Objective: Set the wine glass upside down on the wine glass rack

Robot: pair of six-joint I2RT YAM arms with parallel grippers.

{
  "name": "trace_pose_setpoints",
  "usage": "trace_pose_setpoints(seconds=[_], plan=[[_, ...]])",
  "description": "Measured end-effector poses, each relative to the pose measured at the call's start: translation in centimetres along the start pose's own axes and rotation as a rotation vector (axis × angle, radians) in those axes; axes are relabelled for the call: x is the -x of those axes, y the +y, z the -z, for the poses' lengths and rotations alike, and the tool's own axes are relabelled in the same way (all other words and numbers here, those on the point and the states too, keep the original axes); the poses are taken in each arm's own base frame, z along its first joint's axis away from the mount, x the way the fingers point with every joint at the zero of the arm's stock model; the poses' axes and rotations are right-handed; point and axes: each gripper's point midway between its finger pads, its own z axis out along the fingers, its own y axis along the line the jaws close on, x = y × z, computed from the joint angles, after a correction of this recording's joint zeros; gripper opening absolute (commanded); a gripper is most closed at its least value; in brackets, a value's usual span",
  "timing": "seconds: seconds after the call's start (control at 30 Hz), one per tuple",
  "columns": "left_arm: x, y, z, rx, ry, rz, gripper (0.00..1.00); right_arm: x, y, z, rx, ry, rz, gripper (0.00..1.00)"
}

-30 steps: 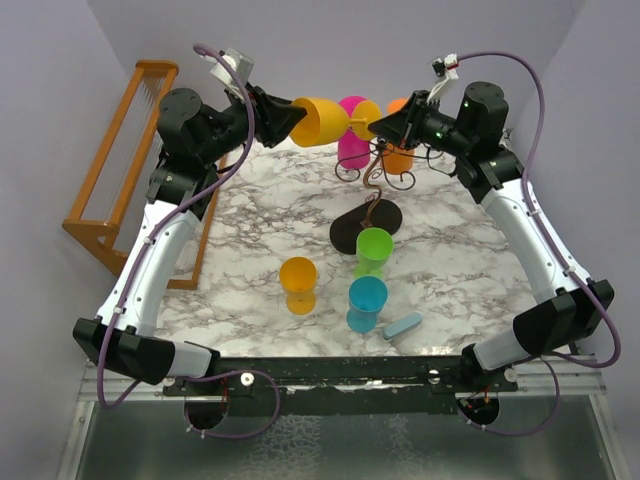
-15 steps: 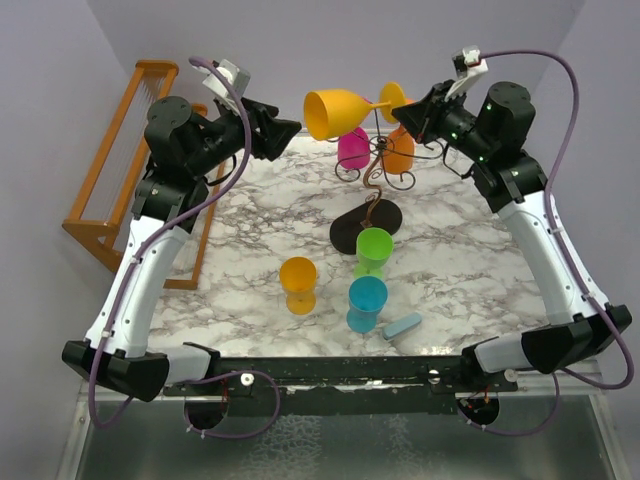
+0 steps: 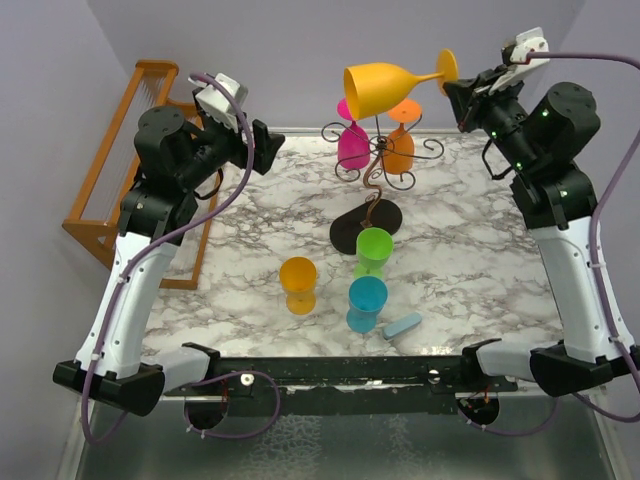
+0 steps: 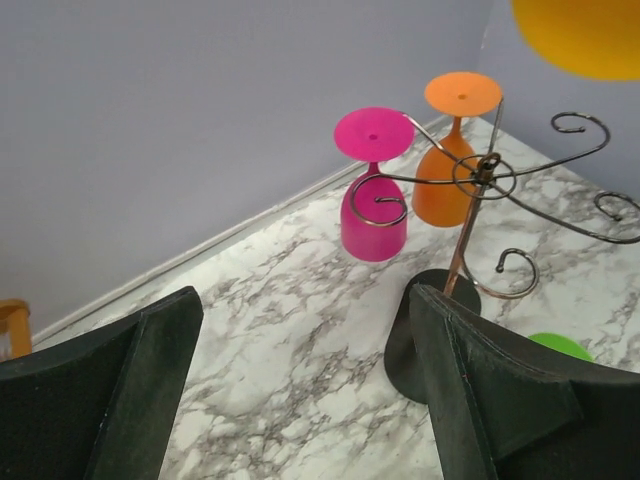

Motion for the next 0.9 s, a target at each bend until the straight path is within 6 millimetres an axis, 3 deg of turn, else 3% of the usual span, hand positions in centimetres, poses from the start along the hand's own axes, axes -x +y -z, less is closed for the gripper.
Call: trace_pose_setpoints(seconds=[0.27, 0.47, 0.67, 0.9], plan=[[-1.3, 2.7, 1.3, 0.138, 0.049, -0.048, 0.89, 4.4, -5.1, 4.5, -0.214, -0.059, 0.187, 0.01], [-2.6, 4.0, 1.7, 0.193, 0.086, -0.051, 0.91, 6.3, -8.4, 8.1, -0.381, -0.065, 0.321, 0.01], [-2.6, 4.4, 1.8, 0.207, 0.093, -0.079, 0.92, 4.7, -12.0, 10.6, -0.567, 0.02, 0.459, 0.01], [-2.7, 4.5, 1.8, 0.208, 0.096, -0.096, 0.92, -0.1, -15.6, 11.1, -0.724, 0.197, 0.648, 0.01]])
